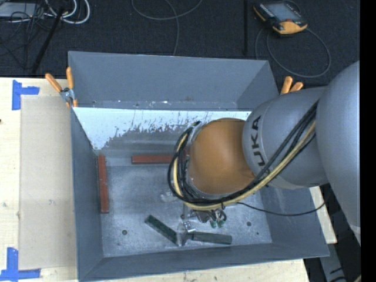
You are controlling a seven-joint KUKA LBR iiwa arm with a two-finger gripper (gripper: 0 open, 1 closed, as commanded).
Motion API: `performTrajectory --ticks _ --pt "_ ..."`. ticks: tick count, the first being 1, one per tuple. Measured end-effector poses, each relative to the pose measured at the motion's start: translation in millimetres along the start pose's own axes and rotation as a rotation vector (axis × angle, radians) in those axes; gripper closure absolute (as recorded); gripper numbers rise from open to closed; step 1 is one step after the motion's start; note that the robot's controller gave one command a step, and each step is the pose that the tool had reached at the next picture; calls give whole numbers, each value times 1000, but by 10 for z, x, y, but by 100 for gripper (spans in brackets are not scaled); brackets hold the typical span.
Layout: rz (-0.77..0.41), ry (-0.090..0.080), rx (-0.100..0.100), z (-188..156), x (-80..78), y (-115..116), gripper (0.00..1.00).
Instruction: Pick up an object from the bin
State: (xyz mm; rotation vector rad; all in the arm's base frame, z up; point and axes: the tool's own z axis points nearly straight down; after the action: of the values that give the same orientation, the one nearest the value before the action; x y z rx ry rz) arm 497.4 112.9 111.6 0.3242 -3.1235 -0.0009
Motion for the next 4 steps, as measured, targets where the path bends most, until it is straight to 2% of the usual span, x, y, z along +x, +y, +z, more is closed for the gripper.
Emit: performTrajectory --ticks 1,3,4 --pt "-87 -21 -1 363 -118 200 100" --pt "-85 -20 -1 363 -118 200 100" --pt "-104 -2 0 -835 -289 71 100"
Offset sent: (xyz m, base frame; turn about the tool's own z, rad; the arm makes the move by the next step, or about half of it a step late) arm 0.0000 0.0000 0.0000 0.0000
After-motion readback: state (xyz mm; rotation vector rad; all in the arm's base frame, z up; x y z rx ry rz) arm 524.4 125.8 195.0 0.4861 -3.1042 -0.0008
